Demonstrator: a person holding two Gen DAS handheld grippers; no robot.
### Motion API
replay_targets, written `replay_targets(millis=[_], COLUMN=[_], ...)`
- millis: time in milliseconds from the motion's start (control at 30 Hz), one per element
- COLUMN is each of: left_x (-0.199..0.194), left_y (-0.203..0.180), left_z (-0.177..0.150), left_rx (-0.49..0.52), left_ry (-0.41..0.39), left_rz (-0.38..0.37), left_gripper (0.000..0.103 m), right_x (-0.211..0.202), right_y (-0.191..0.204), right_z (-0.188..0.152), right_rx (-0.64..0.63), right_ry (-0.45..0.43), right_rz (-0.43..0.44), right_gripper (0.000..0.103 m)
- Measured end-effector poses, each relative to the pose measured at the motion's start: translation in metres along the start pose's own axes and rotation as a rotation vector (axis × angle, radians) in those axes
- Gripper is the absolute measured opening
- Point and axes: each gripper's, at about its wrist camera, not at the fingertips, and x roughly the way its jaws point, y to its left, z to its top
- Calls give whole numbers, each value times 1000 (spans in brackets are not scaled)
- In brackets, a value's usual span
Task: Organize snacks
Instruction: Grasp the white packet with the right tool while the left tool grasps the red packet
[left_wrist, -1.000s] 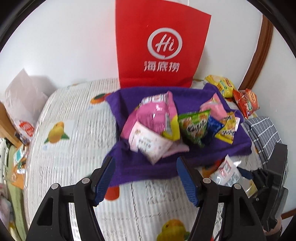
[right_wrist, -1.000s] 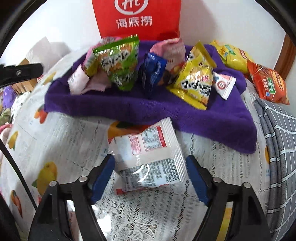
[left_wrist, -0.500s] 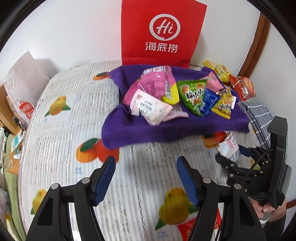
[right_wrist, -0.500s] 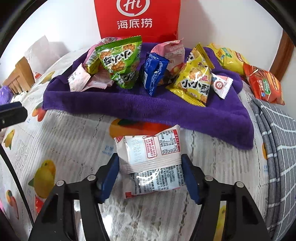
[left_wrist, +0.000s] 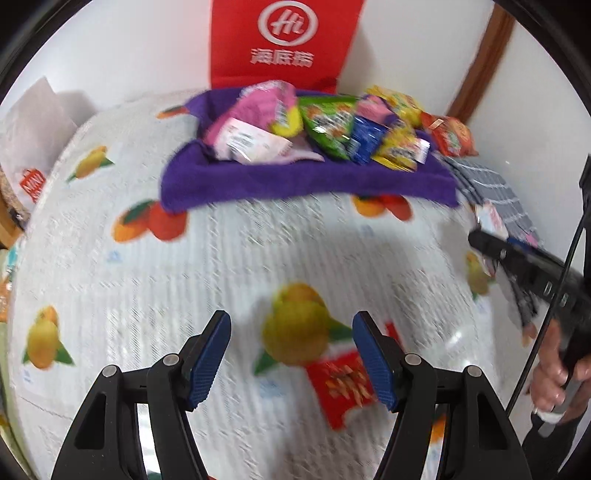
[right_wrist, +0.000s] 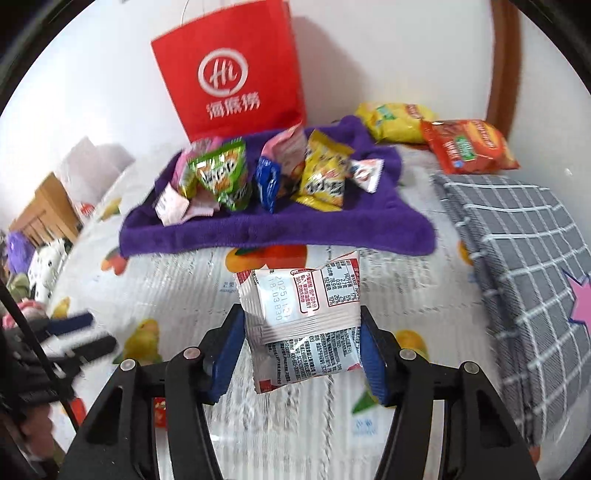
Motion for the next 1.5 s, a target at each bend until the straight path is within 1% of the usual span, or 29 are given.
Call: replay_targets(millis=[67, 200, 300, 500, 700, 933, 1033, 1133, 1200, 1367, 1500], left_x=[-3, -3, -3, 10, 17, 17, 16, 13, 16, 28, 32], left_y=[-1, -5, -11, -27, -30, -31, -37, -42, -46, -59, -65], left_z=[-7, -16, -16, -14, -24, -44, -46, -43, -41, -45, -40], left_rx=[-7, -18, -14, 20, 42, 89, 122, 160, 187, 277, 322], left_ry=[-9, 1, -11, 15, 52, 78, 71, 42, 44, 26, -15], left_rz=[-50, -101, -122, -164, -168, -158, -135, -114, -94, 27, 123], left_gripper=[67, 67, 67, 67, 67, 67, 67, 67, 67, 67, 67], right_x=[-12, -34, -44, -49, -48, -50, -50, -51, -52, -50, -44], right_y=[-1, -2, -1, 1, -6, -17, -18, -17, -16, -20, -23], right_z=[-4, -15, -24, -38, -49, -56, -57, -58, -59, -62, -65], right_rx=[-3, -18, -27, -42, -31, 7, 13, 4, -2, 4, 8], right_ry=[-15, -37, -46, -37, -26, -27, -23, -22, -22, -15, 2], right_rz=[-10, 10, 20, 23, 15, 7, 7, 5, 1, -1, -4], right_gripper=[58, 58, 58, 58, 59, 59, 59, 59, 59, 59, 59])
